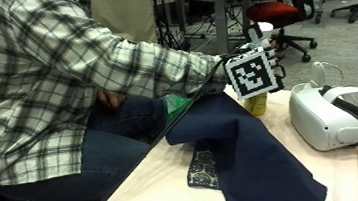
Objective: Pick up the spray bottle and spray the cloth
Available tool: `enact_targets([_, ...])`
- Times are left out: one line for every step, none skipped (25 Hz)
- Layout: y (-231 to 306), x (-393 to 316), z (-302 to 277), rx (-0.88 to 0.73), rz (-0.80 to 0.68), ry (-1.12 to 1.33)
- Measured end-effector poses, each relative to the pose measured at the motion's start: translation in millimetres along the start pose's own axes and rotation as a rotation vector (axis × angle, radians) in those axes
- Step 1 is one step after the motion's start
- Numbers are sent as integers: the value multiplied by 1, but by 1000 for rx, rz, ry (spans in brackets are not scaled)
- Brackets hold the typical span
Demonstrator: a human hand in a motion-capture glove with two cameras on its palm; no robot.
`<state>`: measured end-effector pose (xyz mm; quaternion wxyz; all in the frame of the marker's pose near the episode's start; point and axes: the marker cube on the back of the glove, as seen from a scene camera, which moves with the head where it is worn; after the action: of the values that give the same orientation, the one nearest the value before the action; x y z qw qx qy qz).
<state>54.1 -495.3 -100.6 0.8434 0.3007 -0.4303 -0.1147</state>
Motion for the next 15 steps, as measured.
enact_targets([1, 0, 0, -4, 2, -6])
enact_targets([1, -1, 0, -7, 3, -9])
enact_targets([2, 0, 0, -11, 4, -7])
enact_targets([2, 0, 0, -13, 4, -2])
enact_targets([2, 1, 0, -14, 5, 3])
enact_targets([2, 1, 1, -12, 7, 6])
enact_targets([2, 1, 0, -10, 10, 8])
enact_targets([2, 0, 0, -8, 15, 12])
enact_targets([2, 0, 0, -12, 20, 18])
enact_targets([4, -1, -1, -20, 27, 26])
enact_targets([5, -2, -1, -29, 33, 33])
enact_targets([6, -4, -2, -39, 38, 41])
enact_targets([7, -6, -4, -49, 42, 51])
enact_targets([9, -7, -6, -62, 45, 65])
enact_targets([11, -8, -8, -77, 48, 84])
